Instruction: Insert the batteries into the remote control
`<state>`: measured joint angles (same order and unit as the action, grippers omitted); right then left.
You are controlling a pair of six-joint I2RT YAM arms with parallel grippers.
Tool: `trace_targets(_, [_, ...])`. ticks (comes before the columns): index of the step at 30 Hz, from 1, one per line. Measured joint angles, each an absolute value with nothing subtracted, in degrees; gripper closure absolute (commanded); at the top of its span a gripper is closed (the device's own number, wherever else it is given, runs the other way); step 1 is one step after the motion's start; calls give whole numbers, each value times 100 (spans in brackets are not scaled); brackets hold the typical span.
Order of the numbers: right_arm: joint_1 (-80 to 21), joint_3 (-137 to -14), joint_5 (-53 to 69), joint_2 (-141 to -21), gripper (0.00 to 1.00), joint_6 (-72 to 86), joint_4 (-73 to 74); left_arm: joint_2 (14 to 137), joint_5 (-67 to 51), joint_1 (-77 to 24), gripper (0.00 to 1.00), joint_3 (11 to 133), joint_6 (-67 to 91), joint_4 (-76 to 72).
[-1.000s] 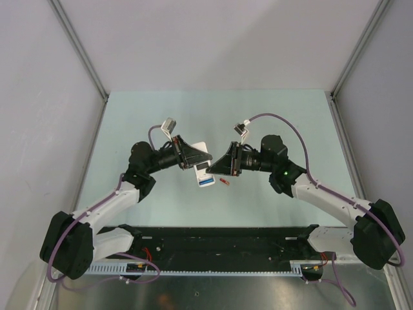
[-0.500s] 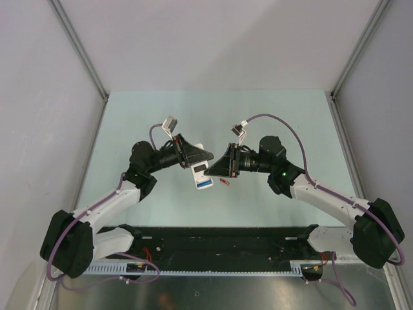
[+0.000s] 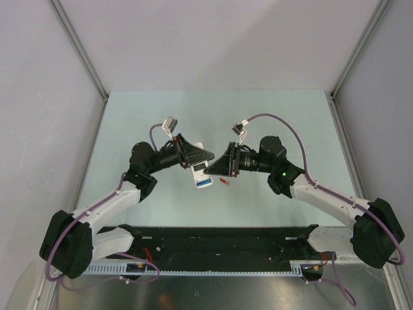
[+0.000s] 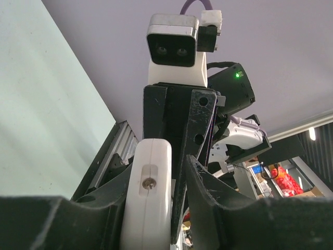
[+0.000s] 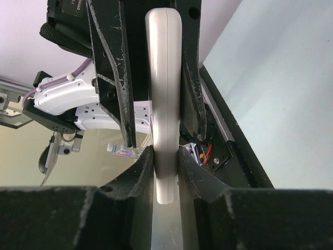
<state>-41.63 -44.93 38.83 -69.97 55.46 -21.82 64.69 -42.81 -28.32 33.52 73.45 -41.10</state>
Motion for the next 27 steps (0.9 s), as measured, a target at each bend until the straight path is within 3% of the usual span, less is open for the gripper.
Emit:
trace_targets(16, [-3953,-4493,3848,-6904,100,5537,-2130,6396,-4235,-2860,59,3223,7352,-4187])
trace_targets(27, [-3732,-4493,3935,-6615,100,5439,-1894,6348,-4241,-2860,78,3212,7345,-4193])
